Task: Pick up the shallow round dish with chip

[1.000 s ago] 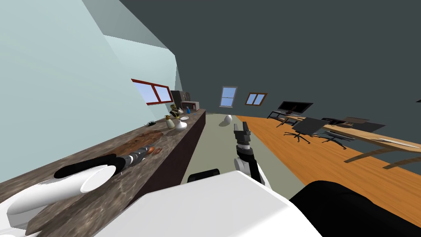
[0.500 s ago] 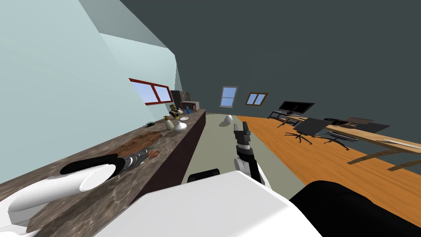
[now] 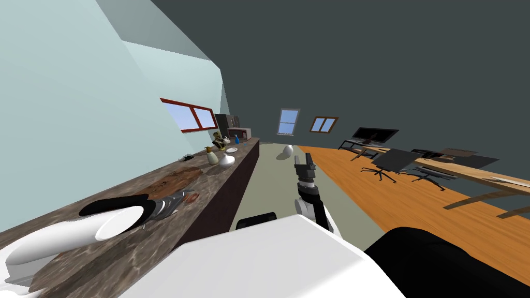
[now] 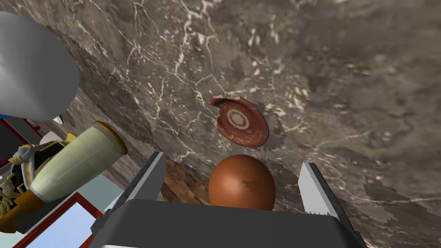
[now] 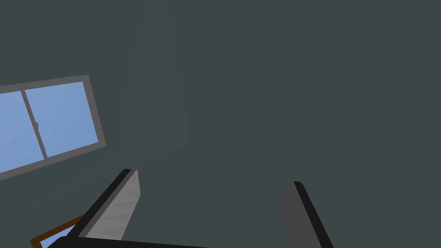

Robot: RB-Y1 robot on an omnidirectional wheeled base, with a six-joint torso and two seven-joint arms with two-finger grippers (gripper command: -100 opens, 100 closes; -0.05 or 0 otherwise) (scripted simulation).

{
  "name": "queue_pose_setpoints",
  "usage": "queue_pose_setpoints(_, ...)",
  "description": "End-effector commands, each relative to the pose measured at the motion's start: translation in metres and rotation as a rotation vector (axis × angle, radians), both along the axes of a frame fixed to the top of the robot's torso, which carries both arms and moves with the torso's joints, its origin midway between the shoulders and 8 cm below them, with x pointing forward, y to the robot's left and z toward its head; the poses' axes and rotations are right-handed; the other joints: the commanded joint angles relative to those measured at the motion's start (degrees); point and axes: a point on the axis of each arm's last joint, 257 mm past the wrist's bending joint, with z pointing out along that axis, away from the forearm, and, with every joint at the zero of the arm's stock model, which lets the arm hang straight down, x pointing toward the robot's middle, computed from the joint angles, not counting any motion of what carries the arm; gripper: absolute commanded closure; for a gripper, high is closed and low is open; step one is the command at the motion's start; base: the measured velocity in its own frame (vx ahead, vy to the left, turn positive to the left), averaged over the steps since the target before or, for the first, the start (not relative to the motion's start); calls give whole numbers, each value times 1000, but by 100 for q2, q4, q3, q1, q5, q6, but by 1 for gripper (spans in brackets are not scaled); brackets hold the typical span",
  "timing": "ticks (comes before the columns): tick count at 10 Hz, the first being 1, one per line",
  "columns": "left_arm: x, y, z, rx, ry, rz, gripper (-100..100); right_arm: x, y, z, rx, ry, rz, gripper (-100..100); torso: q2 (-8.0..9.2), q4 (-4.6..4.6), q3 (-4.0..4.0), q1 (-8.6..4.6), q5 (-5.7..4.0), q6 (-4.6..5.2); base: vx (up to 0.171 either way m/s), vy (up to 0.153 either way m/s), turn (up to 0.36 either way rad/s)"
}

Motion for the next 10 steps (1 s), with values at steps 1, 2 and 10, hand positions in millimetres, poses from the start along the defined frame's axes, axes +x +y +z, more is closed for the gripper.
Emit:
queue_pose_setpoints(1, -9, -5, -6, -15, 50, -5, -100, 0, 0, 0, 0, 0, 0, 0, 0, 0, 0, 0, 0, 0, 89, 30, 9)
queue_pose_setpoints(2, -16, -5, -9, -19, 78, -3, -100, 0, 0, 0, 0, 0, 0, 0, -7, -1, -3, 5, 1, 0, 77, 21, 2)
queue_pose_setpoints(10, -63, -20, -29, -72, 294, -16, -100, 0, 0, 0, 0, 0, 0, 0, -6, -2, -4, 1, 1, 0, 77, 17, 7)
